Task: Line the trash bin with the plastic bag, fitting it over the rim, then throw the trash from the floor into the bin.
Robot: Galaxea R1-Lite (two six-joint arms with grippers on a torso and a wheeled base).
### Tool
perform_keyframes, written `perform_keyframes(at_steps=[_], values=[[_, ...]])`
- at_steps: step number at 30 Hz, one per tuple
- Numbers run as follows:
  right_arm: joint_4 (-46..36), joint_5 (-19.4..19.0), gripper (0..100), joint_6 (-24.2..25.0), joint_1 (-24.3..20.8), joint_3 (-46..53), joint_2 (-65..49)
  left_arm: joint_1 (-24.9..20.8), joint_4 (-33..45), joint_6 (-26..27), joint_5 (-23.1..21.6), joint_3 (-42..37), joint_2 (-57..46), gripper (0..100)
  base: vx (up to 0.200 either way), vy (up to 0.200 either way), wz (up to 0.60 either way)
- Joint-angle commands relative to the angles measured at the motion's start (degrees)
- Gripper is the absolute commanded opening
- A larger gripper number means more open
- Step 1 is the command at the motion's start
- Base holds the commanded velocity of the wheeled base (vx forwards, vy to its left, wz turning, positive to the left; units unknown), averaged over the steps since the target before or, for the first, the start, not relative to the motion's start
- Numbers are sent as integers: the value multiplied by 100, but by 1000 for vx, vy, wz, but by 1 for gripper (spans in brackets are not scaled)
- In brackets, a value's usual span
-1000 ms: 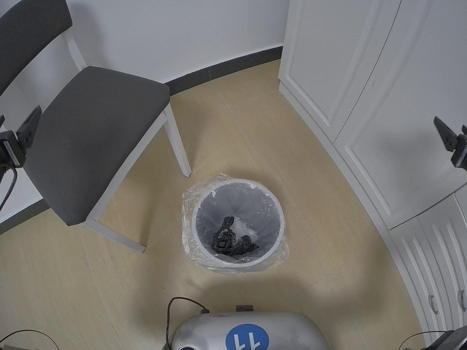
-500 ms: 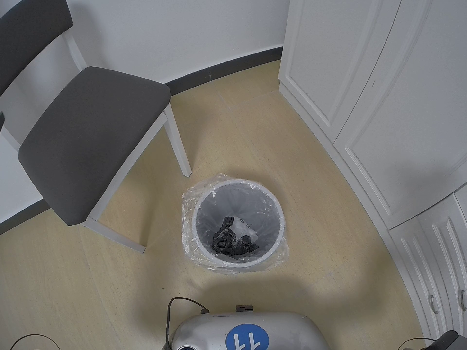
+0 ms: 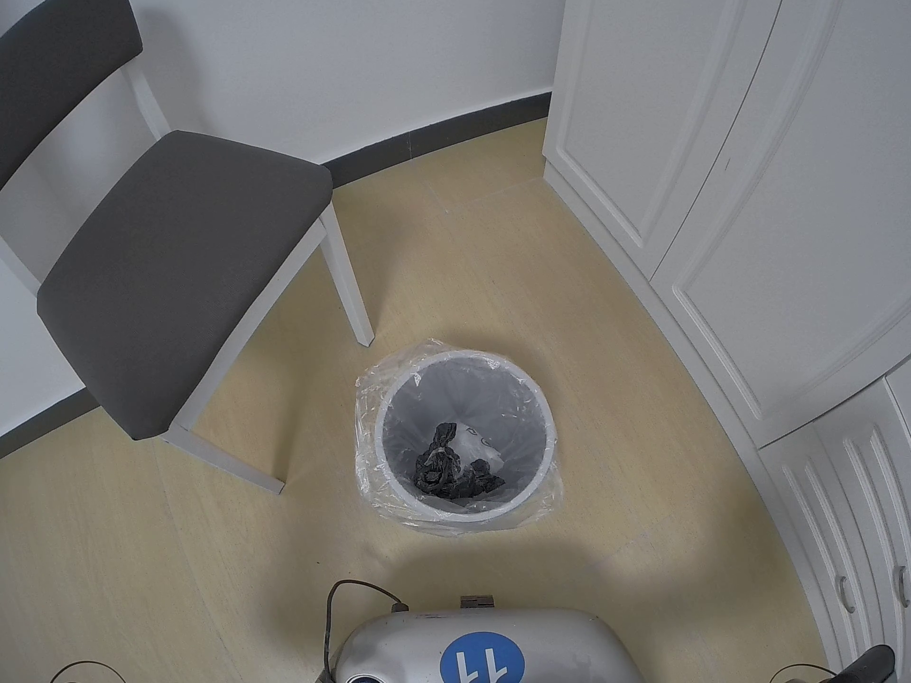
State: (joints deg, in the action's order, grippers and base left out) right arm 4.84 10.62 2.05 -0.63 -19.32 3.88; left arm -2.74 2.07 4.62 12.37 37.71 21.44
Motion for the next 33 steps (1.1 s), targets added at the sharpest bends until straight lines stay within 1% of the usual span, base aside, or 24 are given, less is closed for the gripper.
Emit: perform_keyframes(at_steps=[1,7,9,11,12,15,18,20,23,24,25,26,27,29,30,31,33], values=[[-18,19,100,-11,46,78,-388,274,434,-23,-24,88,-940,100,0,0,0],[-9,2,100,-38,46,87,-388,318,478,-453,-16,-396,-1292,100,0,0,0],[-9,-7,100,-47,46,78,-388,318,470,-471,-24,-527,-1397,100,0,0,0],[70,-42,100,-55,46,69,-388,318,417,-471,-42,-897,-1617,100,0,0,0],[70,-42,100,-55,46,69,-388,318,417,-471,-42,-897,-1617,100,0,0,0],[448,-60,100,-64,46,148,-388,301,250,-480,-60,-1336,-1872,100,0,0,0],[711,-157,100,-91,55,297,-388,230,-102,-471,-68,-1731,-2030,100,0,0,0],[1019,-288,100,-214,55,482,-388,230,-445,-453,-86,-2127,-2144,100,0,0,0],[1669,-376,100,-337,55,807,-388,230,-1042,-471,-95,-2760,-2144,100,0,0,0],[1845,-420,100,-389,55,886,-388,230,-1183,-471,-104,-2918,-2144,100,0,0,0],[1845,-420,100,-389,55,886,-388,230,-1183,-471,-104,-2918,-2144,100,0,0,0],[2372,-614,100,-548,55,1185,-388,239,-1561,-453,-121,-3428,-2144,100,0,0,0],[2575,-684,100,-592,55,1291,-388,230,-1649,-453,-139,-3604,-2144,100,0,0,0],[2961,-807,100,-635,55,1502,-388,239,-1605,-453,-139,-3771,-2144,100,0,0,0],[2988,-807,100,-635,55,1519,-388,230,-1587,-453,-139,-3771,-2144,100,0,0,0],[3278,-877,100,-635,55,1712,-388,230,-1280,-462,-218,-3771,-2144,100,0,0,0],[3471,-912,100,-644,55,1915,-388,239,-893,-418,-262,-3771,-2144,100,0,0,0]])
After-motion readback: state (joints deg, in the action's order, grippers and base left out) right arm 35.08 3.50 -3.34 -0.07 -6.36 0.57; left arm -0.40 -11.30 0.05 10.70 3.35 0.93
